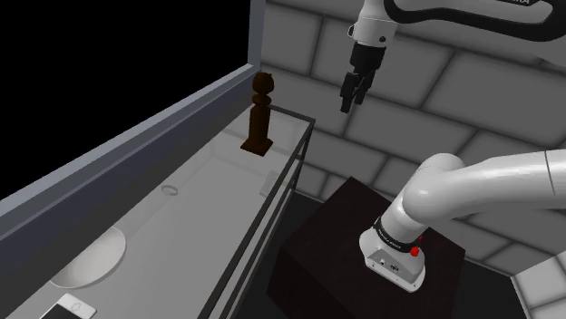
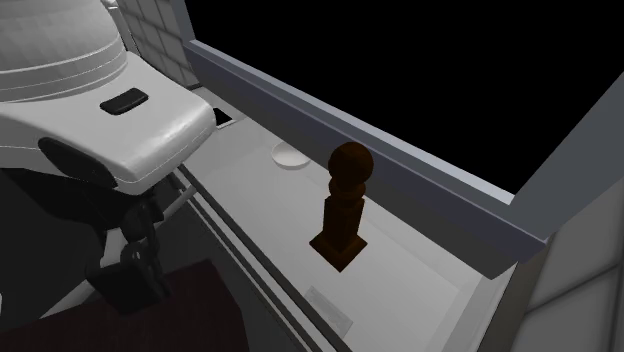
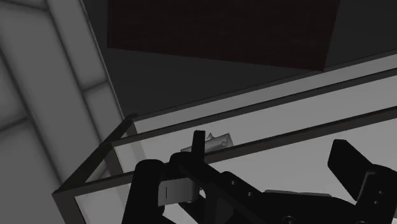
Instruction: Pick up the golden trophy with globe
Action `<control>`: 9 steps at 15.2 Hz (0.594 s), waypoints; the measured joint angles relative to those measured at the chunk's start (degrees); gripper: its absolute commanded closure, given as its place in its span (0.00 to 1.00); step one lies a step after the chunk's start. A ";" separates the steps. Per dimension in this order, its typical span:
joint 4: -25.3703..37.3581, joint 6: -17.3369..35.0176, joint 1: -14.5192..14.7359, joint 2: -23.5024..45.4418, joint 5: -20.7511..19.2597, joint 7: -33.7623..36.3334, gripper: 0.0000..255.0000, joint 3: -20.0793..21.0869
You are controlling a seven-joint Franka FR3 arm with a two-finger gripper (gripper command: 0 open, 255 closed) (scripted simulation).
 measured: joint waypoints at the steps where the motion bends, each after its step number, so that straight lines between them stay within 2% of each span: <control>1: 0.00 0.00 0.00 0.00 0.00 0.00 0.00 0.00; 3: -2.30 4.22 0.24 -0.51 0.14 -0.83 0.00 -0.20; 9: -12.24 26.79 1.98 -0.58 1.79 -4.27 0.00 -0.46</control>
